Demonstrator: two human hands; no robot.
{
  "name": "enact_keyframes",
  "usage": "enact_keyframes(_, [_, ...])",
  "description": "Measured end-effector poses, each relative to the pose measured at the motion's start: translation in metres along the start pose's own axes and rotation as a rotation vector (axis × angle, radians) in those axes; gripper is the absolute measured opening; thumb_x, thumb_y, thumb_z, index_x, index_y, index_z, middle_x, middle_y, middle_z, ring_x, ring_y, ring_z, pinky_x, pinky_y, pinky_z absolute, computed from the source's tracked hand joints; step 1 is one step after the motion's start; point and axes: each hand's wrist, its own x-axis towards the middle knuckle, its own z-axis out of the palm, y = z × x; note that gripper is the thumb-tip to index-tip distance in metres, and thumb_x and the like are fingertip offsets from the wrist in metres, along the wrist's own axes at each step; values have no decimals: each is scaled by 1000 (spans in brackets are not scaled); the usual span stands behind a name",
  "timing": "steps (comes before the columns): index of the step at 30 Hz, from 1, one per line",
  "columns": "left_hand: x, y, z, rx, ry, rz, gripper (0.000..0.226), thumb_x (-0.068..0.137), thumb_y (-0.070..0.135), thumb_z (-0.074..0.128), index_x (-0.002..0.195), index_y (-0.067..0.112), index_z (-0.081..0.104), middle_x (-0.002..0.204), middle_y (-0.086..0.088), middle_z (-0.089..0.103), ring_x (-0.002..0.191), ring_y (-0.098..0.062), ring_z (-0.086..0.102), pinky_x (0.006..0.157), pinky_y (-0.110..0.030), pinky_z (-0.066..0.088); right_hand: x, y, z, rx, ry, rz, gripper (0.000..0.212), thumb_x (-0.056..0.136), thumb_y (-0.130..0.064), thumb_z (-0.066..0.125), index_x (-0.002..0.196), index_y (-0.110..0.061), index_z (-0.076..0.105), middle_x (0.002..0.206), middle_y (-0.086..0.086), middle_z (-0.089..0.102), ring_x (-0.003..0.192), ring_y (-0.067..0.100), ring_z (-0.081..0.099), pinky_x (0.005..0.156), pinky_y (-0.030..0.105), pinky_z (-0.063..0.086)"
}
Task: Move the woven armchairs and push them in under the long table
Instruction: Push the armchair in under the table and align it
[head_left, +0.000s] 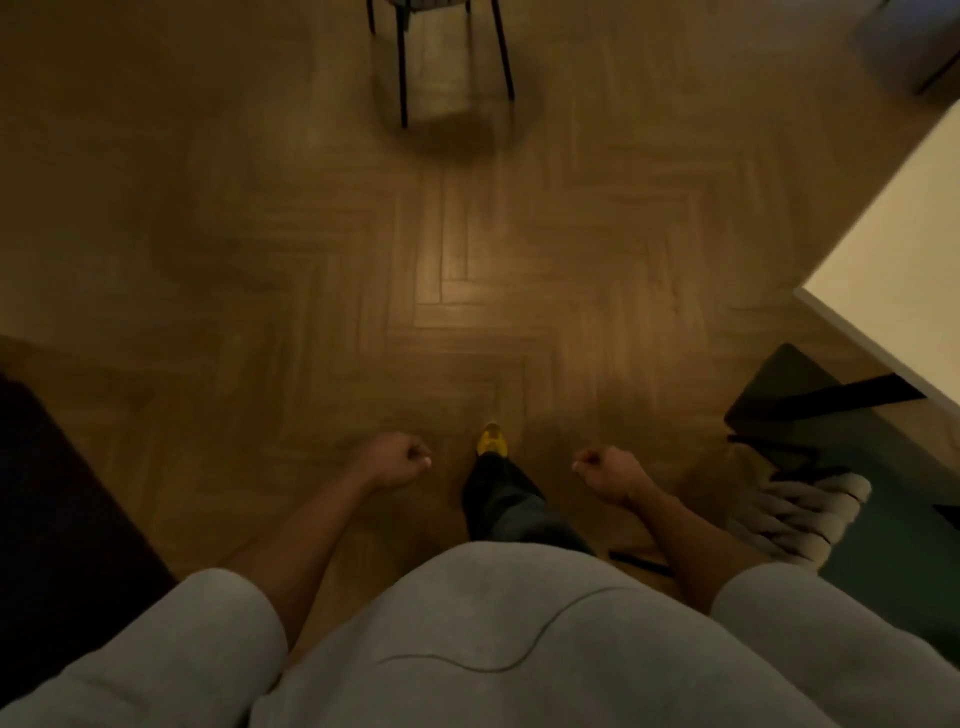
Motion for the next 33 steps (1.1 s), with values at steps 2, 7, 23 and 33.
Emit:
enact_keyframes(2, [14, -4, -38, 26, 2, -23, 36, 99, 39, 61, 130, 22, 68, 130, -1, 68, 118, -19, 63, 97, -31, 51, 30, -24, -22, -2, -10, -5, 33, 101, -33, 59, 127, -16, 69, 124, 8, 70, 115, 25, 65, 92, 30, 48])
enact_keyframes(7, [52, -20, -120, -45, 55, -82, 33, 100, 36, 61, 127, 20, 69, 128, -2, 69, 115, -19, 64, 93, -28, 50, 105, -91, -81, -50, -55, -37, 36, 103, -36, 55, 118, -7, 72, 117, 13, 71, 108, 28, 66, 89, 35, 51])
enact_keyframes(23, [239, -22, -367, -87, -5, 47, 36, 101, 32, 60, 130, 11, 66, 129, -8, 67, 117, -23, 62, 91, -28, 48, 264, -316, -230, -16, -30, -12, 32, 99, -28, 60, 120, -6, 70, 117, 16, 72, 109, 29, 65, 95, 39, 51])
enact_keyframes(33, [379, 23, -554, 55, -71, 127, 38, 103, 34, 55, 134, 14, 64, 133, -5, 64, 120, -23, 60, 90, -28, 45, 355, -412, -332, 169, 142, -35, 26, 102, -21, 58, 118, -4, 70, 116, 14, 69, 111, 28, 63, 96, 39, 47])
